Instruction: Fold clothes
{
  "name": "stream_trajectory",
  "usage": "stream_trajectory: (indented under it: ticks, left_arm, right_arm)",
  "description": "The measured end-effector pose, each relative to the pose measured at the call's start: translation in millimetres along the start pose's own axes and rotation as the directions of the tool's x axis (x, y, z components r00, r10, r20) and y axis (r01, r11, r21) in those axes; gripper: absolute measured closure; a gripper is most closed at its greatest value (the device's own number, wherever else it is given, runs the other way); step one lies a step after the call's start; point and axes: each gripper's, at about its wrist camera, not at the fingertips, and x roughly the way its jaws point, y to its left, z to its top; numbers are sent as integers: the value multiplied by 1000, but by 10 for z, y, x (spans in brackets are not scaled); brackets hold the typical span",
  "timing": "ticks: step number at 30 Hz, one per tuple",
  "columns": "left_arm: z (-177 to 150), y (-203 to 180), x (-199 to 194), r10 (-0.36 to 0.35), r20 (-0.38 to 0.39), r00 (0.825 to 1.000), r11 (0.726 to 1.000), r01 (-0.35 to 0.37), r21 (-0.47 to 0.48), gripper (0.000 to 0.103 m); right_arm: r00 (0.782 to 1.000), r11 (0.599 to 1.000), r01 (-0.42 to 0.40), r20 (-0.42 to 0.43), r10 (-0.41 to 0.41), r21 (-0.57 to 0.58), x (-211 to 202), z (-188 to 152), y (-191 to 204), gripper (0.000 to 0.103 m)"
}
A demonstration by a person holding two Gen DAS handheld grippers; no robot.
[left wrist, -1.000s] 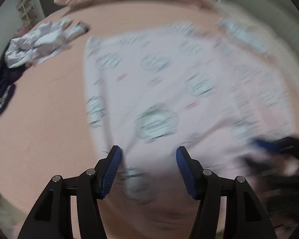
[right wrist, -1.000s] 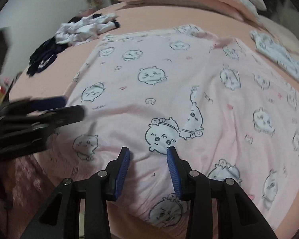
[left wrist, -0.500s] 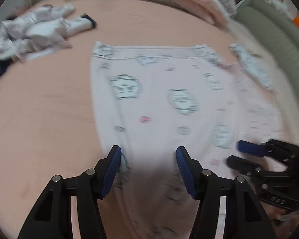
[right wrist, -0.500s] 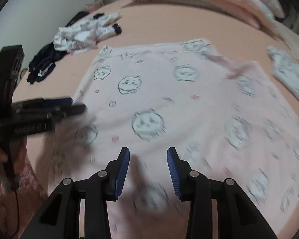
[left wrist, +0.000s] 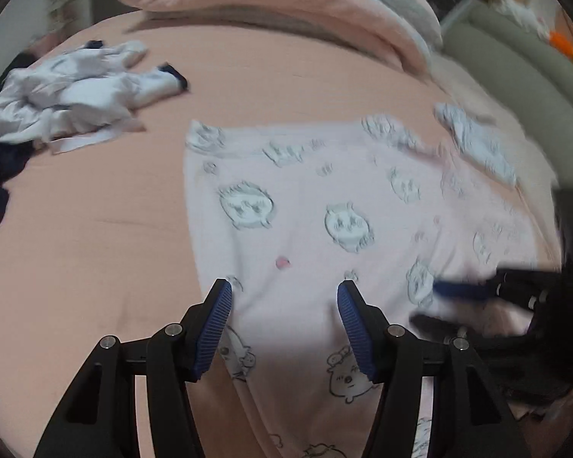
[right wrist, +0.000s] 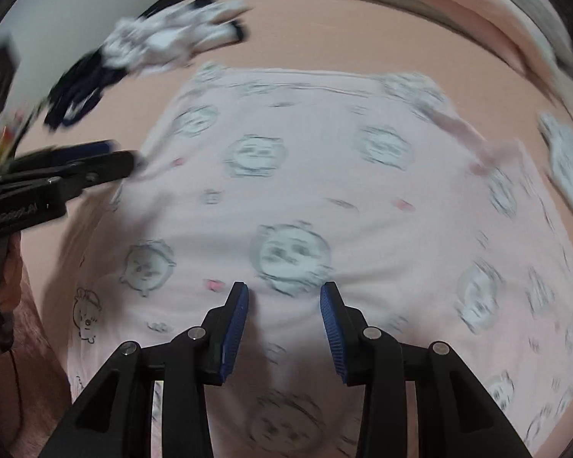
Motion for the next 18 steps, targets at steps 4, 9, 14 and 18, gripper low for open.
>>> stream_trajectory:
  ticks: [4,9,14,18]
  left_arm:
    - [-160,249,71,108,-11,994,994,-108,-14,46]
    - [47,437,-135,26,71,997,993,-17,-120,48]
    - [365,-7,34,-101,69,993,994,98,39,48]
    - [434,-15,335,-23,-3,1000,995,23,100,48]
  right_arm:
    - [999,996,34,17,-35,83,8,36,-283,65]
    - [994,984,92,41,-99,150,-112,4,-602,64]
    - [986,985,165,32,-164,-50,-20,302,-296,64]
    - [997,997,71,0,-71,-22,215,482,-353,64]
